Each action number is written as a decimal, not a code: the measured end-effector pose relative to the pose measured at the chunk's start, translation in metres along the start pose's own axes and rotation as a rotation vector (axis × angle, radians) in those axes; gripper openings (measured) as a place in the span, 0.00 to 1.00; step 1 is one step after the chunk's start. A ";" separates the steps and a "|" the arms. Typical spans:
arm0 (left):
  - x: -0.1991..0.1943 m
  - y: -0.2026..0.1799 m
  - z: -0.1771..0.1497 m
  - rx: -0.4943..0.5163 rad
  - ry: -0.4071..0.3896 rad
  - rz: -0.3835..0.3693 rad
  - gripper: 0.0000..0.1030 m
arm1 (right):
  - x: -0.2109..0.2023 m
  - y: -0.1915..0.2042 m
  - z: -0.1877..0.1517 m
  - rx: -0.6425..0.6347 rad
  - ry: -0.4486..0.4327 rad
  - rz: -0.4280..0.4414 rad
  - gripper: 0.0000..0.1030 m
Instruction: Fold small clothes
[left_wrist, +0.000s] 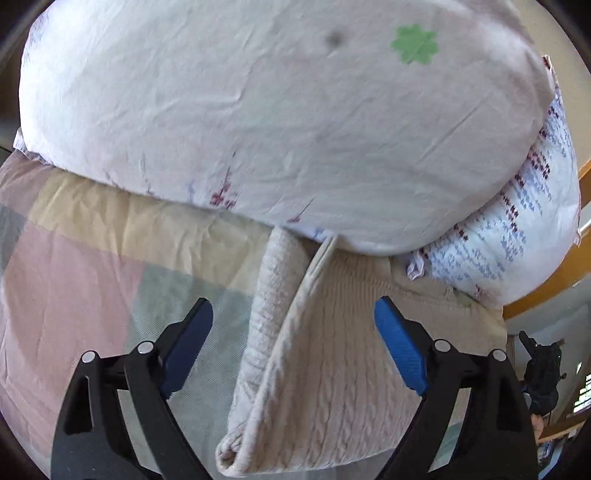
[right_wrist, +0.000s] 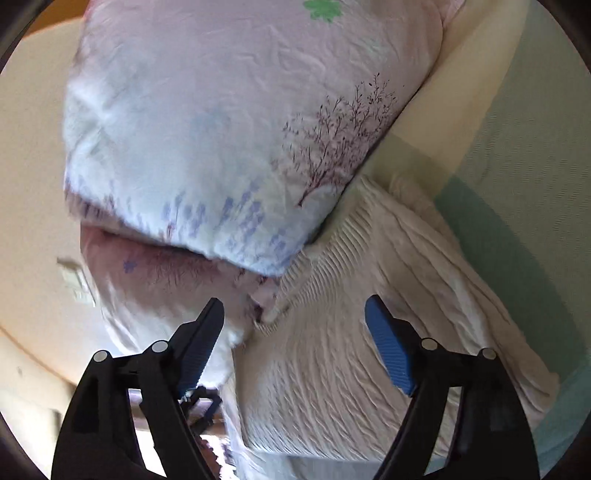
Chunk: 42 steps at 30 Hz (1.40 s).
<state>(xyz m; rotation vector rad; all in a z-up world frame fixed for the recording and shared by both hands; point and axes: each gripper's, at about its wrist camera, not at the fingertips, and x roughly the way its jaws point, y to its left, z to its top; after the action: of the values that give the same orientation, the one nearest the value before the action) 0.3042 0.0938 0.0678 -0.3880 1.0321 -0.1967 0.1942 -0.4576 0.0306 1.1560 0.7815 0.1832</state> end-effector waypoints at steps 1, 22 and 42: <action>0.007 0.006 -0.004 0.014 0.029 -0.005 0.85 | -0.006 -0.001 -0.005 -0.038 0.000 -0.034 0.79; 0.026 -0.109 -0.022 -0.091 0.161 -0.489 0.17 | -0.067 -0.050 -0.007 0.001 0.061 -0.001 0.82; 0.100 -0.200 -0.096 -0.099 0.280 -0.348 0.80 | -0.020 -0.039 0.092 -0.114 0.268 -0.117 0.91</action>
<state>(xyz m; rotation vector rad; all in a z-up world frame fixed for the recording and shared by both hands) 0.2758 -0.1439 0.0251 -0.6427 1.2483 -0.5246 0.2281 -0.5532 0.0216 0.9862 1.0592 0.2850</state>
